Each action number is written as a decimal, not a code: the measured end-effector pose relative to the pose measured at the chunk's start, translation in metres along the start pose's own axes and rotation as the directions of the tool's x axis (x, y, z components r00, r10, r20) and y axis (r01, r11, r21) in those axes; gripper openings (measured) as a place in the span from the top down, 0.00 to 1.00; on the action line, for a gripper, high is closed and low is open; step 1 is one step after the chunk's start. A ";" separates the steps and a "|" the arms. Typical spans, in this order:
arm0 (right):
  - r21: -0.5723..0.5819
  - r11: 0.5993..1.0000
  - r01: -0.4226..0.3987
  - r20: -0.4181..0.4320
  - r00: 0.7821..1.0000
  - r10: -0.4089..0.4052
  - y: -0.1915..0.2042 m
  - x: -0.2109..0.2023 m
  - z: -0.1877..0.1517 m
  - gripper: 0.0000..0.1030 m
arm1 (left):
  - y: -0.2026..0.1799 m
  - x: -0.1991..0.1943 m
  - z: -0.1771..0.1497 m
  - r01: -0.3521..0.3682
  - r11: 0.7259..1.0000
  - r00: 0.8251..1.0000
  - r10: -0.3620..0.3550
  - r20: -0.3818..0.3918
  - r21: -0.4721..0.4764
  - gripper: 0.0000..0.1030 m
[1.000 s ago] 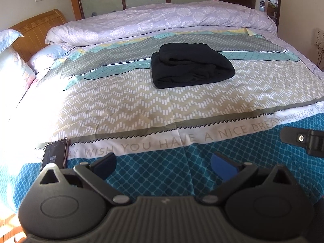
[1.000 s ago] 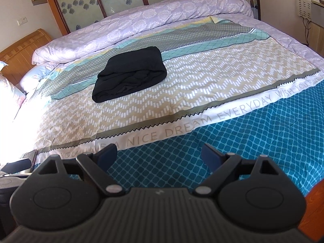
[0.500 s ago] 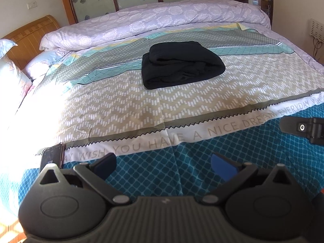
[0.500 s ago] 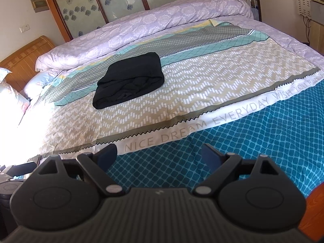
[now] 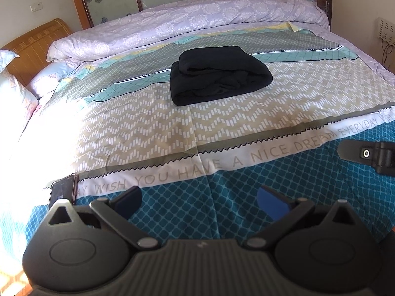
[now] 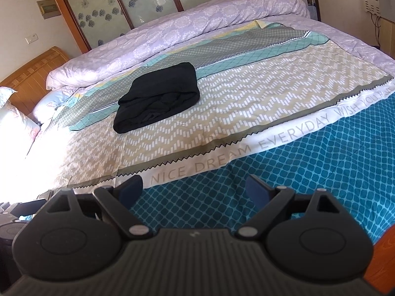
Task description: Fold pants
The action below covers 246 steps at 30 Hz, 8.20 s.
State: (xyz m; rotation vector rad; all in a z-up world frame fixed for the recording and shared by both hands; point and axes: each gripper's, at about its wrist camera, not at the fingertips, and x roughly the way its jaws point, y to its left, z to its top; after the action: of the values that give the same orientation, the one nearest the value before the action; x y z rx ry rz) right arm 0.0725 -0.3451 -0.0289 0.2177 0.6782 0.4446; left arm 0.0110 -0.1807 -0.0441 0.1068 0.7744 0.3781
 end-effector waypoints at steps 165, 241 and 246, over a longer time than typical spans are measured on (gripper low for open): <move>-0.095 0.995 0.019 0.032 0.999 -0.016 0.041 -0.006 -0.005 0.12 | 0.040 -0.010 -0.003 0.004 0.994 0.998 0.002 0.057 -0.106 0.00; -0.077 0.997 0.017 0.035 0.999 -0.014 0.035 -0.007 0.001 0.11 | 0.042 0.002 0.000 0.017 0.993 1.000 -0.016 0.006 -0.115 0.00; -0.093 0.996 0.017 0.039 0.999 -0.013 0.040 -0.007 0.002 0.11 | 0.047 0.006 -0.002 0.022 0.992 1.000 -0.023 -0.008 -0.127 0.00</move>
State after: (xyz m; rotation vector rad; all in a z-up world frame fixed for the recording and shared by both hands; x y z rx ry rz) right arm 0.0563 -0.3131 -0.0107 0.1326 0.6199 0.4554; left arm -0.0002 -0.1350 -0.0393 -0.0226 0.7588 0.4058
